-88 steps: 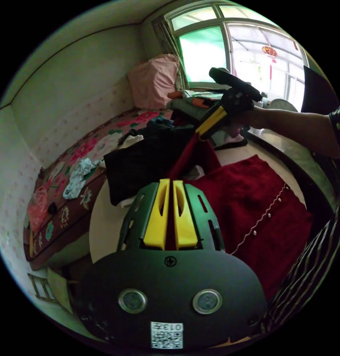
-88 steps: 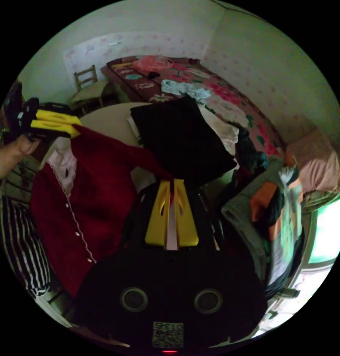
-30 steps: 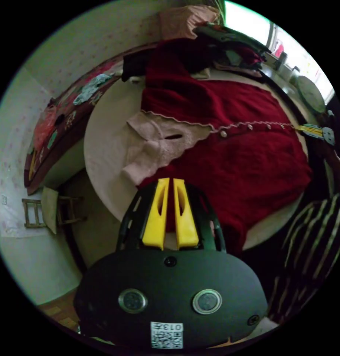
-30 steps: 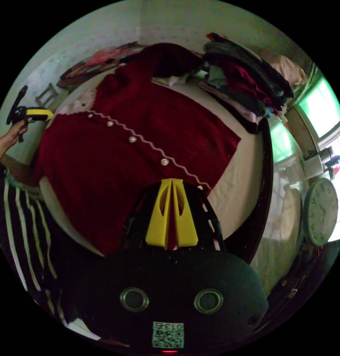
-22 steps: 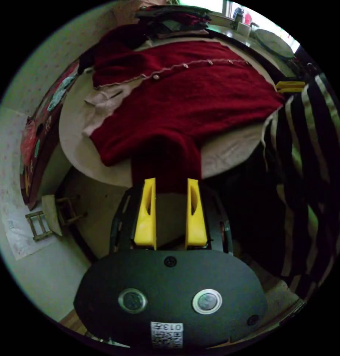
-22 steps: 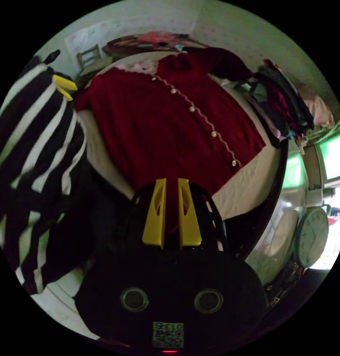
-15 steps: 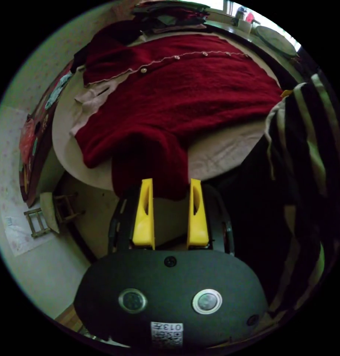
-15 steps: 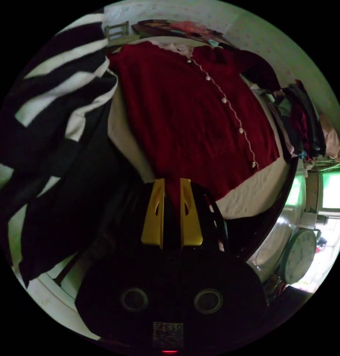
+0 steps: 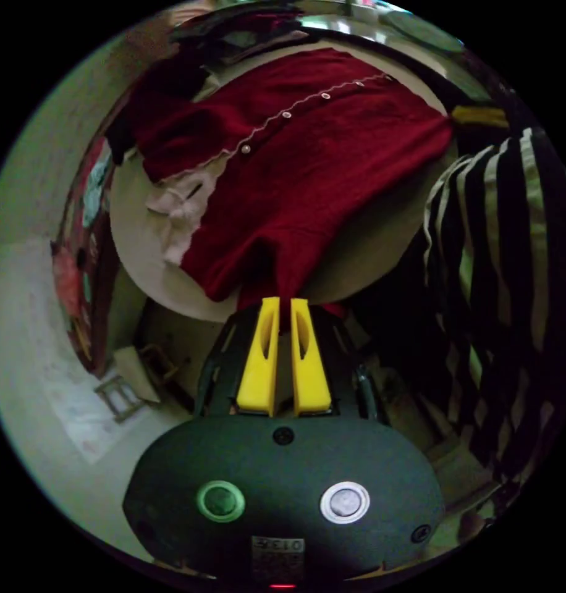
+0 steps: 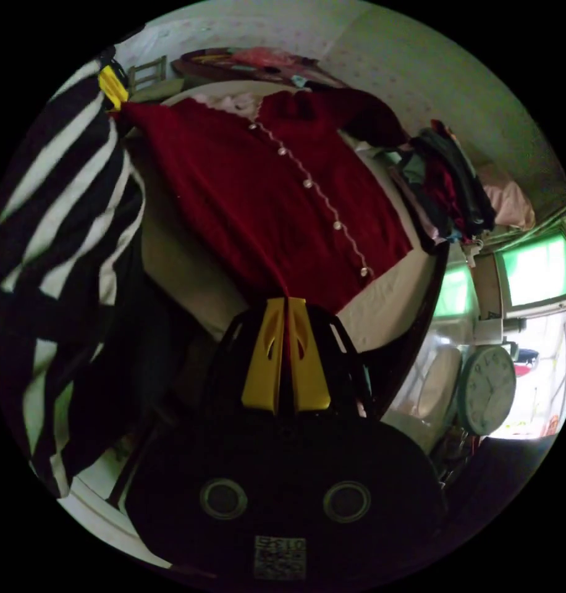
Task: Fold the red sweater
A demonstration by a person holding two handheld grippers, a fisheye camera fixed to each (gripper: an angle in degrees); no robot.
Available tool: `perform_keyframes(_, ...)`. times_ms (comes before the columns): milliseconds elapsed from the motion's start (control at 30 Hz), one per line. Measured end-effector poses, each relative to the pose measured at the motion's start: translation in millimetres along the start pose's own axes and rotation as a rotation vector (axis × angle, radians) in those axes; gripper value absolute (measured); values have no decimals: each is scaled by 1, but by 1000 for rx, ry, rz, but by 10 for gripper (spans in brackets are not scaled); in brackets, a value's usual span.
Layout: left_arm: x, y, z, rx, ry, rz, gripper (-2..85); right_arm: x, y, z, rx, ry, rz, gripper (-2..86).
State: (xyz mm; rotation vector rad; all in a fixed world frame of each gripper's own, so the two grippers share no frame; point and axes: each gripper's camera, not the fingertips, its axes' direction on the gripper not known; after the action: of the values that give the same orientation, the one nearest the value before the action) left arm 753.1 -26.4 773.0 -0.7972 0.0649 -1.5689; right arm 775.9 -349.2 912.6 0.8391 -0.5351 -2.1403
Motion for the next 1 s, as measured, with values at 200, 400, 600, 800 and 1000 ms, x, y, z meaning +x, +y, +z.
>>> perform_keyframes(200,-80,-74,-28,19,-108,180,24,55,-27,-3,34,60,55,5)
perform_keyframes(400,-199,-135,36,6,106,-74,63,135,-61,73,-139,-30,291,8)
perform_keyframes(600,-237,-31,73,130,271,-342,100,161,-11,53,-28,-61,494,34)
perform_keyframes(800,-217,38,144,60,488,-481,136,164,24,79,-61,-152,654,59)
perform_keyframes(1000,-231,36,178,-25,483,-435,83,178,-17,122,-109,-161,571,35)
